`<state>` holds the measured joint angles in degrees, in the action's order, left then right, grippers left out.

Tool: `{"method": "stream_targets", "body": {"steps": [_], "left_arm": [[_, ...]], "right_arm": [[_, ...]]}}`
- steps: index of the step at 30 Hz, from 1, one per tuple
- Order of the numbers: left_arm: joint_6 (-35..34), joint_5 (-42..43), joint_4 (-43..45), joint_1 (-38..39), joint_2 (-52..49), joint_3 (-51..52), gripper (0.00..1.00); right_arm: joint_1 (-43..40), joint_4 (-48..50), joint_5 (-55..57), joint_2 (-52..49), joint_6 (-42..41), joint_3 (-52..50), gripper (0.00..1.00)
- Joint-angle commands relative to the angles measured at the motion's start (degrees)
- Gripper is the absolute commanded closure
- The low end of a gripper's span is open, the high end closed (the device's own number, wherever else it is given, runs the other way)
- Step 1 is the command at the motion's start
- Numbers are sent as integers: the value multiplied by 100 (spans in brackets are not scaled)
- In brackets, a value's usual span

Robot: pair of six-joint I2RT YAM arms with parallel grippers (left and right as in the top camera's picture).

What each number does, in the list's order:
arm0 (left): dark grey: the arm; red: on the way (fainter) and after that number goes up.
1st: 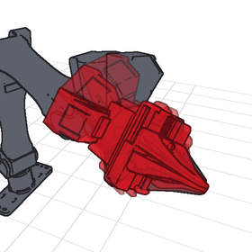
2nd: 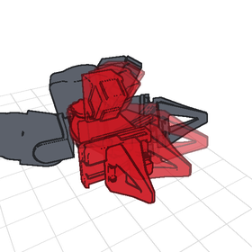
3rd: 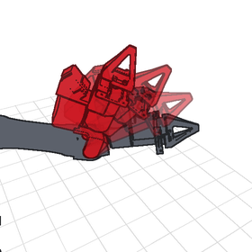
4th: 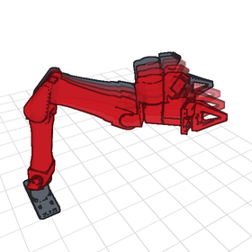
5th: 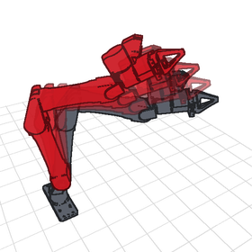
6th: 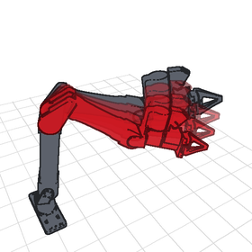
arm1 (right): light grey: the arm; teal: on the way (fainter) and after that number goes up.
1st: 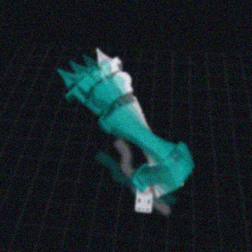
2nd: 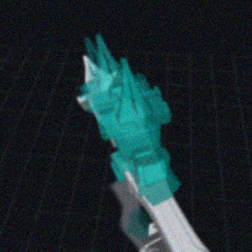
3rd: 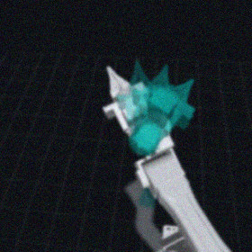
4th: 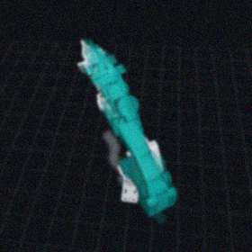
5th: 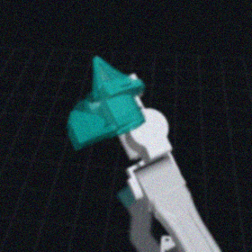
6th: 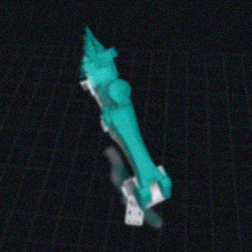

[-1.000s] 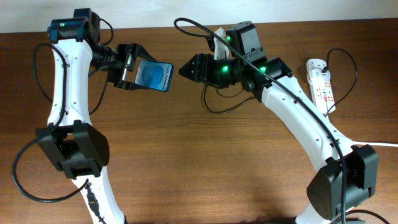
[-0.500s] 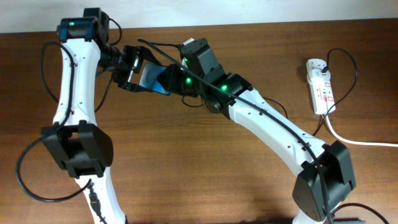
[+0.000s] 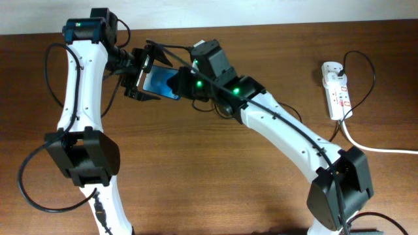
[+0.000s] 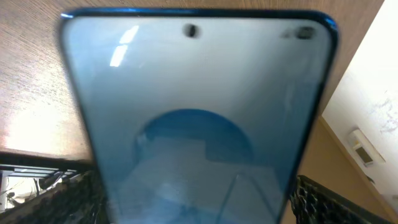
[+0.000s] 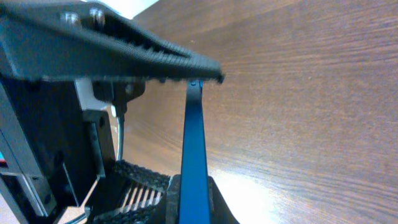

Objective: Plug charger to phone and switch on socket

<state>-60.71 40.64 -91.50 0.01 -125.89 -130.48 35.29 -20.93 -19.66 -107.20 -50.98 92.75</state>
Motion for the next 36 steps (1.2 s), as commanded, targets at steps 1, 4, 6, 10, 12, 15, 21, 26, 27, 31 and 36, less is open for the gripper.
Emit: {"method": "stream_targets", "body": {"steps": [1, 4, 6, 10, 12, 15, 21, 26, 27, 31, 36], "left_arm": [[721, -44, 212, -24, 205, -92, 1], [3296, 348, 769, -87, 205, -94, 1], [4280, 1025, 1165, -92, 205, -94, 0], [5845, 2304, 1307, -92, 205, -94, 0], [5906, 2323, 1298, -85, 205, -94, 1], [5904, 1965, 1303, -92, 205, -94, 1], [5904, 1923, 1110, -17, 203, -24, 1], [5362, 2660, 2107, 184, 170, 704, 1], [5169, 2800, 2378, 188, 170, 796, 1], [4120, 2887, 3180, 199, 96, 863, 1], [3307, 2509, 4094, 579, 96, 863, 1]], "right_arm": [[-396, -57, -358, 109, 57, 92, 96], [-1119, -638, -992, 348, 566, 92, 96], [-1659, -973, -1178, 791, 767, 92, 96], [-2455, -2197, -1438, 2306, 1703, -118, 96], [-2494, -2079, -1043, 3296, 1617, -1283, 96], [-2643, -584, -984, 4413, 614, -3241, 96], [-2632, 2942, -660, 4529, -1790, -5071, 96], [-2618, 4133, -216, 3829, -2953, -5215, 96], [-2527, 4686, -212, 3587, -2962, -5215, 96], [-1864, 6470, 111, 2264, -4225, -5206, 96], [-1198, 6459, 1086, 1703, -4553, -4485, 96]]}}
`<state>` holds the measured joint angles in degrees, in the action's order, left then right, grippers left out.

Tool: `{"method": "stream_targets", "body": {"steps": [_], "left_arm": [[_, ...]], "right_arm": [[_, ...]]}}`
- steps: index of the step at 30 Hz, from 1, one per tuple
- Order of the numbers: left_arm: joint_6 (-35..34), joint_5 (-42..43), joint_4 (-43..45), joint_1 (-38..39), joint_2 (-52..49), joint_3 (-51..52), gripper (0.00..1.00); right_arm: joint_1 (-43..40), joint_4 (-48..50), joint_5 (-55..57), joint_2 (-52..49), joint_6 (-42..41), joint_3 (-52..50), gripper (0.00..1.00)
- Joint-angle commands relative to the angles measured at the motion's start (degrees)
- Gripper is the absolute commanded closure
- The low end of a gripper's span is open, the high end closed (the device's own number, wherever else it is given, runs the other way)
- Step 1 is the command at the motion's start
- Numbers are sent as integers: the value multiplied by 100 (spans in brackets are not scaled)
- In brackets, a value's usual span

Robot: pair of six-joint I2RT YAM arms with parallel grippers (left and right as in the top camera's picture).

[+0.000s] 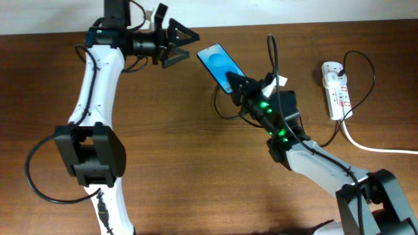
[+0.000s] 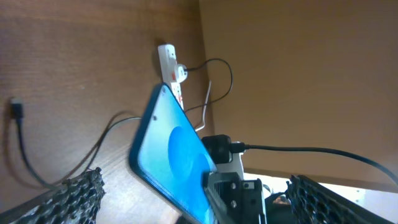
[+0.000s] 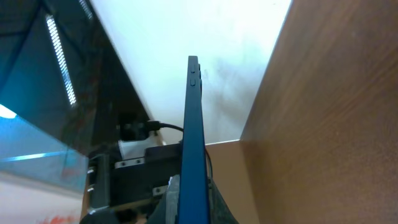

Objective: Plug charger to phone and switch on socket

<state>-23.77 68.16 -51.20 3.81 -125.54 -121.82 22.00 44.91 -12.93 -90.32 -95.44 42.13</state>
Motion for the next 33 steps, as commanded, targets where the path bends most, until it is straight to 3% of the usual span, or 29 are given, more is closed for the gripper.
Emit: {"method": "stream_targets", "body": {"steps": [1, 3, 5, 8, 11, 16, 19, 23, 26, 27, 28, 32, 33], "left_arm": [[-437, -332, 63, 284, 61, -2, 1], [-625, -525, 66, 396, 61, -2, 1], [-852, -651, 70, 459, 61, -2, 12], [-1128, -649, 223, 509, 61, -2, 16], [-1215, -654, 323, 562, 61, -2, 33], [-1311, -656, 579, 590, 61, -2, 51], [-1377, -651, 579, 590, 61, -2, 80], [-1467, -267, 599, 588, 61, -2, 83], [-1893, -125, 684, 588, 61, -2, 100], [-2107, -92, 684, 588, 61, -4, 100], [-2205, -85, 688, 588, 61, -4, 100], [-2157, -197, 706, 538, 61, -2, 100], [-2140, -195, 702, 511, 61, -4, 100]], "right_arm": [[186, -636, 498, 9, -105, 892, 96], [275, -1113, 627, -15, -103, 1351, 96], [387, -1438, 874, -17, -83, 1644, 96], [546, -1641, 1128, -81, -92, 1679, 96], [680, -1641, 1126, -367, -260, 1755, 96], [772, -1648, 1060, -393, -256, 1757, 96], [774, -1644, 1054, -393, -262, 1757, 96], [772, -1565, 844, -393, -881, 1757, 96], [774, -1558, 839, -393, -881, 1757, 96], [772, -1558, 809, -393, -881, 1757, 96], [772, -1558, 774, -393, -881, 1757, 94], [761, -1563, 756, -393, -835, 1757, 53], [756, -1582, 769, -393, -772, 1757, 47]]}}
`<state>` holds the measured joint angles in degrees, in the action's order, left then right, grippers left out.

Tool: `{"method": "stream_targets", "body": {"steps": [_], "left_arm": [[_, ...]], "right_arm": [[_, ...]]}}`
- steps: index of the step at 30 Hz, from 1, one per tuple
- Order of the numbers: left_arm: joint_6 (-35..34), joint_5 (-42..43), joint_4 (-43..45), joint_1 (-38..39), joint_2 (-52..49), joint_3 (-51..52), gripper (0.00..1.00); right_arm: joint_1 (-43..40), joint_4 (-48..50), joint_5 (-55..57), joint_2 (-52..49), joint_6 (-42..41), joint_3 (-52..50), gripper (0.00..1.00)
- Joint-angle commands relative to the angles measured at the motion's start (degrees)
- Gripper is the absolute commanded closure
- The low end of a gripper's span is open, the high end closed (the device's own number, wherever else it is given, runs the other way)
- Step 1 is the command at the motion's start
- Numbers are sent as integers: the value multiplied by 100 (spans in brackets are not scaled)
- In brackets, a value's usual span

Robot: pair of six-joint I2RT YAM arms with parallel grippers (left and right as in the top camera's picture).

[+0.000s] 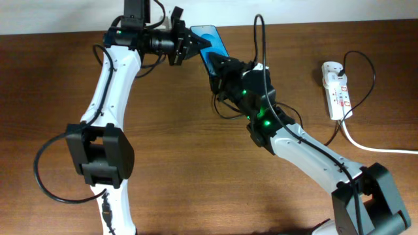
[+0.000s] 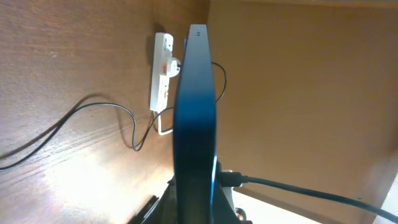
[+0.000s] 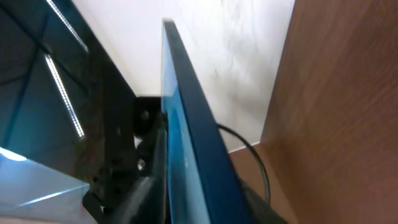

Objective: Plug charger to phone and switch on socket

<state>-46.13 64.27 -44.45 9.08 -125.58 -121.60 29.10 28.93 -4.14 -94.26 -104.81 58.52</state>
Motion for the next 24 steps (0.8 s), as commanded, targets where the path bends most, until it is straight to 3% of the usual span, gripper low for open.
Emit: {"method": "stream_targets", "body": {"steps": [1, 3, 4, 8, 10, 11, 12, 13, 16, 17, 20, 24], "left_arm": [[243, 190, 26, -24, 66, -24, 100], [608, 168, -24, -76, 66, -24, 100], [887, -76, -131, -164, 66, -24, 100], [2260, -1847, -1429, -699, 66, -24, 100], [2723, -2634, -2037, -896, 66, -24, 100], [3027, -2704, -2205, -951, 66, -24, 100], [3265, -2704, -2293, -979, 66, -24, 100], [3418, -2704, -2367, -1001, 66, -24, 100], [3447, -2658, -2492, -1001, 66, -24, 100], [3445, -2656, -2509, -1001, 66, -24, 100], [3401, -2653, -2509, -1001, 66, -24, 100], [3401, -2592, -2509, -999, 66, -24, 100]], "right_arm": [[20, 20, -31, 0, 424, 118, 39], [-142, 20, -37, 2, 1202, 118, 20], [-251, 20, -81, 2, 1631, 118, 5], [-909, -1108, -765, 2, 4745, 118, 2], [-1325, -2041, -966, 2, 5062, 118, 2], [-1443, -2214, -1128, 2, 5554, 118, 7], [-1473, -2544, -1349, 2, 6072, 184, 20], [-1467, -3036, -1344, -26, 6118, 343, 20], [-1449, -5591, -1390, -916, 6725, 2356, 26], [-1443, -5984, -1508, -1252, 6760, 2892, 29], [-1187, -6144, -1729, -2339, 6686, 3777, 49], [-925, -5799, -1482, -3108, 6535, 3777, 55]]}}
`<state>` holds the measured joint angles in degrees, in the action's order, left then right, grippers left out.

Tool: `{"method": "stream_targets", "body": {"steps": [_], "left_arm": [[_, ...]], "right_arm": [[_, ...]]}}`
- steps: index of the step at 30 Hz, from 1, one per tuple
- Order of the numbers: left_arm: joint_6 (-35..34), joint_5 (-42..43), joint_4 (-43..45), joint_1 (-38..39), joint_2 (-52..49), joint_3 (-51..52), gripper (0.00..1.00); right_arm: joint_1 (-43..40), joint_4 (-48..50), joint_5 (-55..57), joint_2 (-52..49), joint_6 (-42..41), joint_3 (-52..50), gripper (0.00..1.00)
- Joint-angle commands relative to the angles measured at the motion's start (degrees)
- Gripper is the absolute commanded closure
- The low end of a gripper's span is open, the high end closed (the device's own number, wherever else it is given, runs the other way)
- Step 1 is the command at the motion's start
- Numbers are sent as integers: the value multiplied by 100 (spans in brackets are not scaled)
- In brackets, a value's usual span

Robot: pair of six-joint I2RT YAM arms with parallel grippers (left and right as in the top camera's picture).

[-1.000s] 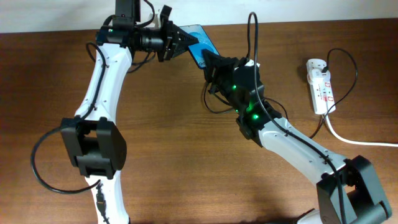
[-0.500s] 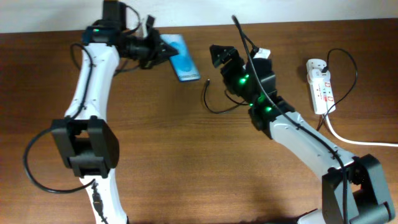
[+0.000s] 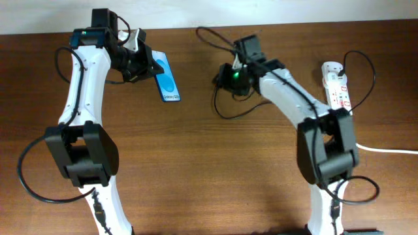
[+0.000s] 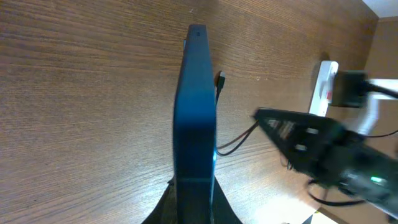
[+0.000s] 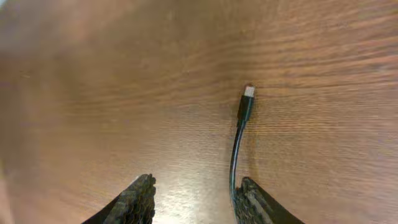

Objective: Plug charger to phone and switch on socket

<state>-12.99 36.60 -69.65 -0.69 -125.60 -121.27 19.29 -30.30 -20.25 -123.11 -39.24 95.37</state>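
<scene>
A blue phone (image 3: 167, 83) hangs above the left side of the table, with my left gripper (image 3: 149, 67) shut on it. The left wrist view shows the phone (image 4: 195, 106) edge-on between the left gripper (image 4: 193, 208) fingers. The black charger cable (image 3: 226, 112) lies at mid table. Its plug (image 5: 247, 102) rests on the wood just ahead of my right gripper (image 5: 194, 200), which is open and empty, the cable passing by its right finger (image 5: 256, 200). The right gripper (image 3: 222, 78) hovers low over the plug end. The white socket strip (image 3: 336, 89) lies far right.
The socket strip's white lead (image 3: 372, 146) runs off the right edge, and a black plug (image 3: 344, 70) sits in the strip. The brown wooden table (image 3: 196, 170) meets a pale wall along the back edge. Both arm bases stand at the front.
The right gripper has let go of the phone and now stands open over the charger plug. The left gripper, shut on the phone, has moved it from the back centre to the left.
First the right gripper held the phone at back left, with the left gripper close against its face. Then the right held it up at the centre, the left open nearby. After that both were on the phone. Now the left alone holds it.
</scene>
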Motion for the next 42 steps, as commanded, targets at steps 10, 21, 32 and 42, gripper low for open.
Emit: {"method": "stream_targets", "body": {"steps": [10, 21, 32, 42], "left_arm": [[63, 197, 13, -22, 68, -57, 100], [632, 2828, 426, -24, 68, -59, 100], [955, 5359, 1084, -22, 68, -59, 100], [920, 5359, 1084, -22, 68, -59, 100]], "right_arm": [[293, 785, 293, -1246, -323, 85, 64], [-179, -901, -2048, 1320, 2415, 85, 96], [146, 3797, -2037, 5252, -1204, -5088, 96], [927, 6035, -1526, 3757, -1716, -4937, 96]]}}
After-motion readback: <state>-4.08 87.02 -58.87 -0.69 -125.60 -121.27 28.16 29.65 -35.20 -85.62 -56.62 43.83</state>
